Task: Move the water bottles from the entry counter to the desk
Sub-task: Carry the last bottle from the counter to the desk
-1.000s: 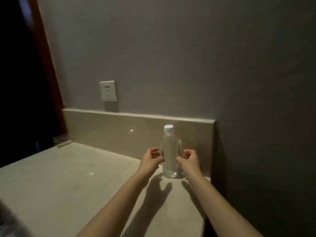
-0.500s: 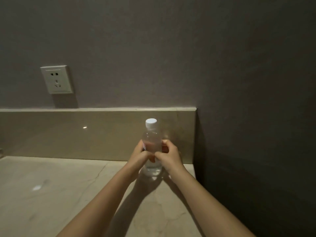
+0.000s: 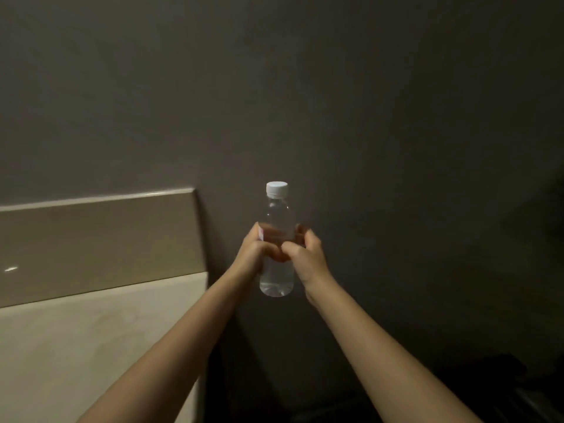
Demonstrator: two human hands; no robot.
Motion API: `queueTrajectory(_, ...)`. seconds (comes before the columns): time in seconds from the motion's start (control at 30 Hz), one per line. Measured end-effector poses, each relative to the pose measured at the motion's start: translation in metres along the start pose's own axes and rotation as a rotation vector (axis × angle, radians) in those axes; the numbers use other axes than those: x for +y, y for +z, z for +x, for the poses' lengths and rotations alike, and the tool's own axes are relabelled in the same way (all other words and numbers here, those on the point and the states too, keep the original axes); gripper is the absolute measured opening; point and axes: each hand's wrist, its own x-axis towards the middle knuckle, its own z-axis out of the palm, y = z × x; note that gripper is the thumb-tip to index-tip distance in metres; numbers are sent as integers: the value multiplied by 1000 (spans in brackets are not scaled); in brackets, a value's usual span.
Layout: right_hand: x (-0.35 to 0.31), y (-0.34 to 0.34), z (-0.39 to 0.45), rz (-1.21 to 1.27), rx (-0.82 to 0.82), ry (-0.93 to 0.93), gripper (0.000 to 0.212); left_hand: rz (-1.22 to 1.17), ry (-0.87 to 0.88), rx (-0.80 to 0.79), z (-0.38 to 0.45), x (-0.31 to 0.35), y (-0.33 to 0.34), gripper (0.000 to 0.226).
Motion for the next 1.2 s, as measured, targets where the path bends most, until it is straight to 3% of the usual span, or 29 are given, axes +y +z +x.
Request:
queueTrajectory(0.3, -24, -307, -104, -126, 313, -20, 16, -77, -31, -509, -47, -12, 298, 73)
queueTrajectory(0.47, -47, -462, -170, -202, 523, 12, 27, -171, -13, -785, -81, -4, 469, 66)
queueTrajectory(0.6, -60, -573, -210, -236, 730, -5, 30, -207, 31, -987, -102, -3, 596, 42)
queueTrajectory(0.8, -59, -727, -233, -339, 931, -4, 28, -212, 120, -1067, -106, -15, 772, 37)
queueTrajectory(1.2, -83, -1040, -214, -393, 1110, -35, 23, -268, 118, -1206, -72, -8, 1104, 43)
